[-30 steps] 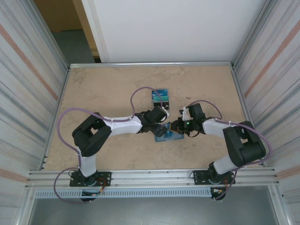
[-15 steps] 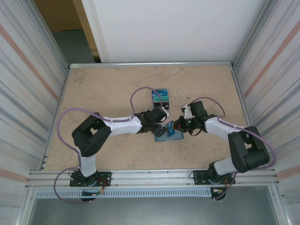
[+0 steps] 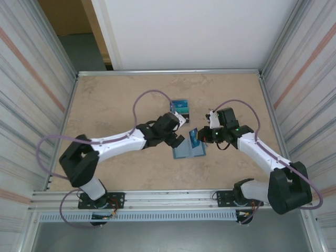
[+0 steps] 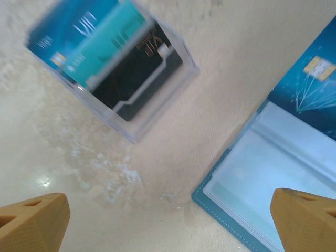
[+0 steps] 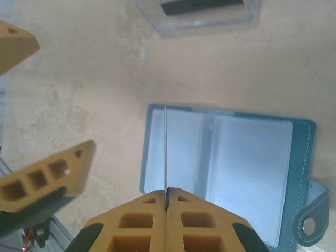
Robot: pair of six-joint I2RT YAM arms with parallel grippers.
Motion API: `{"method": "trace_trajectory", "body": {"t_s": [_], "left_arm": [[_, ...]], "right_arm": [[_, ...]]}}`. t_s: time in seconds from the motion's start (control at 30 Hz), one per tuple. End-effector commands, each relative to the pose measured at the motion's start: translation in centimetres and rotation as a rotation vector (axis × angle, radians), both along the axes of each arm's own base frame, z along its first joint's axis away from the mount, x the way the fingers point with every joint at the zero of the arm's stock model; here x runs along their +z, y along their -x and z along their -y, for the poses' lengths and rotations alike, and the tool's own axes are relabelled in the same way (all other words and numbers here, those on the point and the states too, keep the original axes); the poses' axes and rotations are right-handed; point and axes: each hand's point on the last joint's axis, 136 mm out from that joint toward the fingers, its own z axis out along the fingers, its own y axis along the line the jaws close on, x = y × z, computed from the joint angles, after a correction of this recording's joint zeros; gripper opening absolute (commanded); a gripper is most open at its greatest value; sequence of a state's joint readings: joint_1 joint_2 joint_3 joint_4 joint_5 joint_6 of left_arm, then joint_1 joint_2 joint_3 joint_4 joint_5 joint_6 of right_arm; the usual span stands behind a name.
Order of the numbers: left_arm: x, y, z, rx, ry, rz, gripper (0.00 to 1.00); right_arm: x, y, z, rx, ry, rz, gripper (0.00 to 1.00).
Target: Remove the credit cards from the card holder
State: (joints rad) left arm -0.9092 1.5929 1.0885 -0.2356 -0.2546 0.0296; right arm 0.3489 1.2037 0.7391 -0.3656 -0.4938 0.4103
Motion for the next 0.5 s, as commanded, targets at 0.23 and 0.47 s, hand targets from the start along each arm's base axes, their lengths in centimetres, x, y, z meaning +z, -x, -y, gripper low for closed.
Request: {"method": "trace_trajectory", "body": {"t_s": [0.23, 0.47], "left_arm": [[7.3, 2.0, -1.5, -0.241, 0.405, -0.083, 0.88], [9.0, 3.9, -0.8, -0.427, 0.439, -0.128, 0.84]], "right_arm": [[7.4, 1.0, -2.5, 0.263, -0.030, 0.310, 0.00], [10.4, 3.0, -4.6, 0.450, -0.074, 0.396, 0.00]]}}
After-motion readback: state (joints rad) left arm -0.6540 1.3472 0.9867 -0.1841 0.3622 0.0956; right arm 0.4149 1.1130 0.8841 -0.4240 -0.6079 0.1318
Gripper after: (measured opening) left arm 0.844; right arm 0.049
